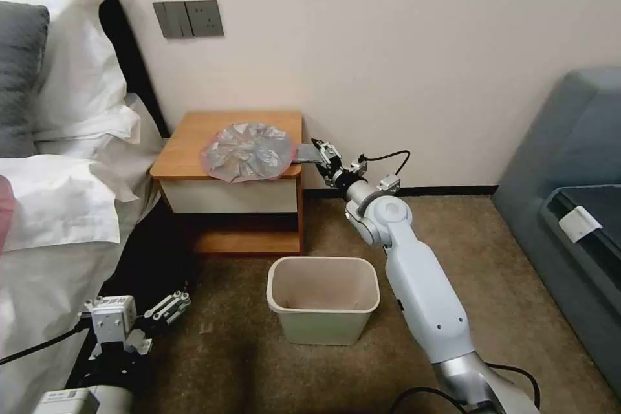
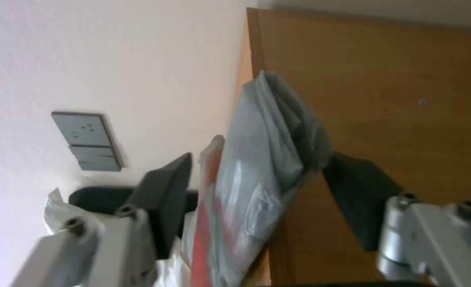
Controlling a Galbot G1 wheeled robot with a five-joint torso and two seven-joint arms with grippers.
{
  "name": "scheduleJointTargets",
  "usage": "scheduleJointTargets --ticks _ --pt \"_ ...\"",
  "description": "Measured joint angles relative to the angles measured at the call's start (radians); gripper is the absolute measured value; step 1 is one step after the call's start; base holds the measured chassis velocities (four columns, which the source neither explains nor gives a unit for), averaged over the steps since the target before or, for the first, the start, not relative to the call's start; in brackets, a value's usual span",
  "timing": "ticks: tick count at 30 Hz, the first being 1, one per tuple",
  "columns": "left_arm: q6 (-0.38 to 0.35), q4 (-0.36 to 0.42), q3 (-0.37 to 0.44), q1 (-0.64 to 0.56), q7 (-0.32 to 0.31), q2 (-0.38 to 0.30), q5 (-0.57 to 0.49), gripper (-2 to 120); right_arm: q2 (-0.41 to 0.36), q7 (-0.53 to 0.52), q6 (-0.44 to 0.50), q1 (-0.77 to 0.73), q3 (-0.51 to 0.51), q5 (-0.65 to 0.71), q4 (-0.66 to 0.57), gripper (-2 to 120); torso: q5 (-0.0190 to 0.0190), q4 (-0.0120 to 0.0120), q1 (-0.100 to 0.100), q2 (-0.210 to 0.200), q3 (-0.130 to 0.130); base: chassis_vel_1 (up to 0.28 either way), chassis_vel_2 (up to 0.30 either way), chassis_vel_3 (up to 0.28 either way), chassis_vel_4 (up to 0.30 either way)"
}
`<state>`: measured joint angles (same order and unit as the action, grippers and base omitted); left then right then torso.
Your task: Pick up the garbage bag from the table and place it over the trash can.
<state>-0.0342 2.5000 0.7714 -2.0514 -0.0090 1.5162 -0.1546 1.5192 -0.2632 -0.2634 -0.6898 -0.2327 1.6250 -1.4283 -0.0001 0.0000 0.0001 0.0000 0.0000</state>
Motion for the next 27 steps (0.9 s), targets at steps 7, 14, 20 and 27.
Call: scheduleJointTargets --ticks 7,14,20,27 --pt "0.000 0.000 0.000 0.001 0.000 0.000 0.000 100 0.000 -0.006 0.002 -0.001 0.007 -0.011 0.002 37 0.0000 0.0000 0.000 0.000 0.000 0.000 0.000 0.000 0.000" --pt "0.000 0.000 0.000 0.002 0.000 0.000 -0.001 100 0.001 -0.026 0.017 0.002 0.011 -0.028 -0.007 6 0.0001 0.0001 0.000 0.000 0.000 0.000 0.000 0.000 0.000" --pt "0.000 0.000 0.000 0.004 -0.001 0.001 -0.001 100 -0.017 -0.098 0.030 -0.045 0.015 -0.024 -0.110 0 0.0001 0.0002 0.000 0.000 0.000 0.000 0.000 0.000 0.000" --pt "-0.007 0.000 -0.001 0.016 -0.004 0.003 -0.004 100 -0.098 -0.268 0.063 -0.222 0.058 0.003 -0.442 0 0.0002 -0.0001 0.000 0.000 0.000 0.000 0.000 0.000 0.000"
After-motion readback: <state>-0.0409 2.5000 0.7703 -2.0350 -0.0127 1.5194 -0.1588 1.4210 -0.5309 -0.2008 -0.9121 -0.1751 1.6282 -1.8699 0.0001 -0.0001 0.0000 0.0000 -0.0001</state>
